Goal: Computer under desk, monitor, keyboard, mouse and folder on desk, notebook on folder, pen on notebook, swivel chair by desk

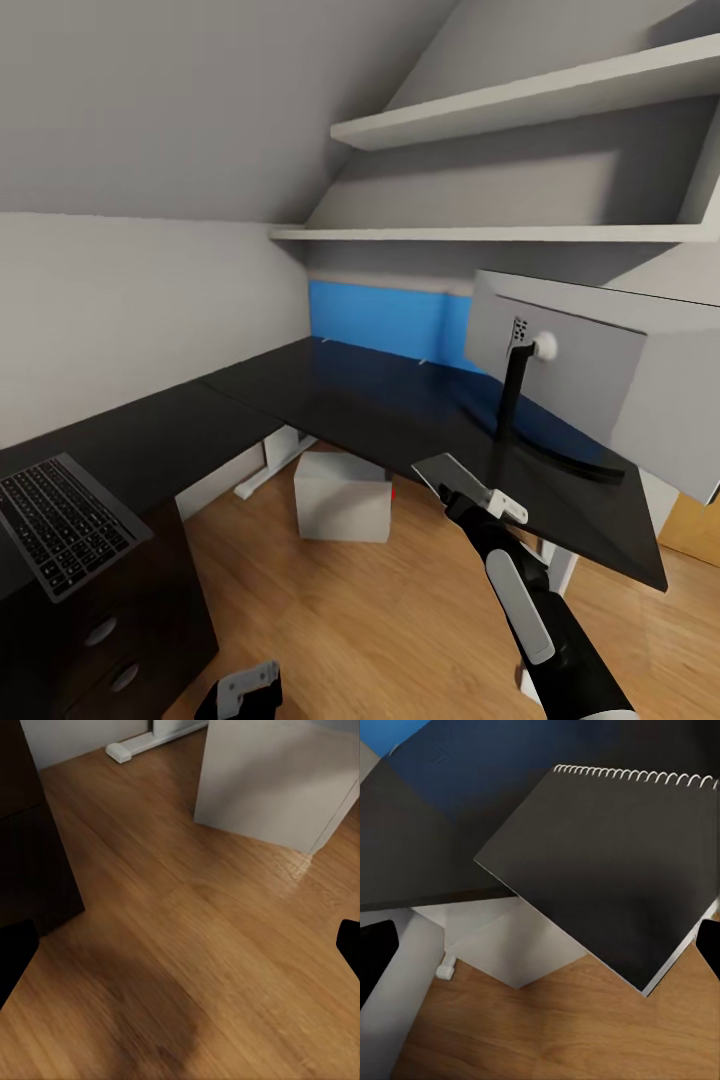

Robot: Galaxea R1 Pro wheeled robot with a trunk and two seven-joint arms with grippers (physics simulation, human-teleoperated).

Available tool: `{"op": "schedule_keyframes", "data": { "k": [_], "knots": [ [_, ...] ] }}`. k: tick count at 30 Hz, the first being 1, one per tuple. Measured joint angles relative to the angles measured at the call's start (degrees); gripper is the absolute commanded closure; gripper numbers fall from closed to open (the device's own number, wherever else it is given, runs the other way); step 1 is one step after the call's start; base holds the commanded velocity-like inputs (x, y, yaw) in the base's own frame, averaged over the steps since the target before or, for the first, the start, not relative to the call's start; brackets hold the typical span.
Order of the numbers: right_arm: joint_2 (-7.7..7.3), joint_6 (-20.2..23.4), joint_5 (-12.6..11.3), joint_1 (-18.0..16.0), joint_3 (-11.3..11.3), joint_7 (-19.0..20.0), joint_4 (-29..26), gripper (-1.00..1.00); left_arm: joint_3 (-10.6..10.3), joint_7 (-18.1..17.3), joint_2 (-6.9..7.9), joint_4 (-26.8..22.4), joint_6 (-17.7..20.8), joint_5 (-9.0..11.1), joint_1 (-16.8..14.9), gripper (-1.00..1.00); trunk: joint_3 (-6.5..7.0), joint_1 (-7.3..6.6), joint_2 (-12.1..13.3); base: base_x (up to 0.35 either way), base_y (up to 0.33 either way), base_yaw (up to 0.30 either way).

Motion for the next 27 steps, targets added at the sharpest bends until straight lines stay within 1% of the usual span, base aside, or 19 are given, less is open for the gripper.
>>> {"op": "schedule_keyframes", "data": {
  "k": [17,22,23,24,25,26,27],
  "knots": [
    [-0.09,0.0,0.0,0.0,-0.1,0.1,0.0,-1.0,0.0,-0.1,0.06,0.1,0.0,-0.1,0.0,-1.0,-0.01,0.01,0.0,0.0,0.0,0.0],
    [-0.12,-0.1,-0.3,0.0,-0.2,0.2,0.3,-1.0,0.0,-0.1,0.07,0.1,0.0,-0.1,0.0,-1.0,-0.01,0.01,0.0,0.0,0.0,0.0],
    [-0.14,-0.1,-0.6,0.0,-0.3,0.2,0.4,-1.0,0.0,-0.1,0.07,0.1,0.0,-0.1,0.0,-1.0,-0.01,0.01,0.0,0.0,0.0,0.0],
    [-0.2,-0.2,-1.3,0.0,-0.4,0.3,0.6,-1.0,0.0,-0.1,0.08,0.1,0.0,-0.1,0.0,-1.0,-0.01,0.01,0.0,0.0,0.0,0.0],
    [-0.32,-0.2,-3.5,0.0,-0.7,0.4,0.8,-1.0,0.0,-0.1,0.08,0.1,0.0,-0.1,0.0,-1.0,-0.01,0.01,0.0,0.0,0.0,0.0],
    [-0.37,-0.2,-4.5,0.0,-0.9,0.4,1.1,-1.0,0.0,-0.1,0.08,0.1,0.0,-0.1,0.0,-1.0,-0.01,0.01,0.0,0.0,0.0,0.0],
    [-0.38,-0.2,-5.0,0.0,-1.0,0.4,1.2,-1.0,0.0,-0.1,0.08,0.1,0.0,-0.1,0.0,-1.0,-0.01,0.01,0.0,0.0,0.0,0.0]
  ]
}}
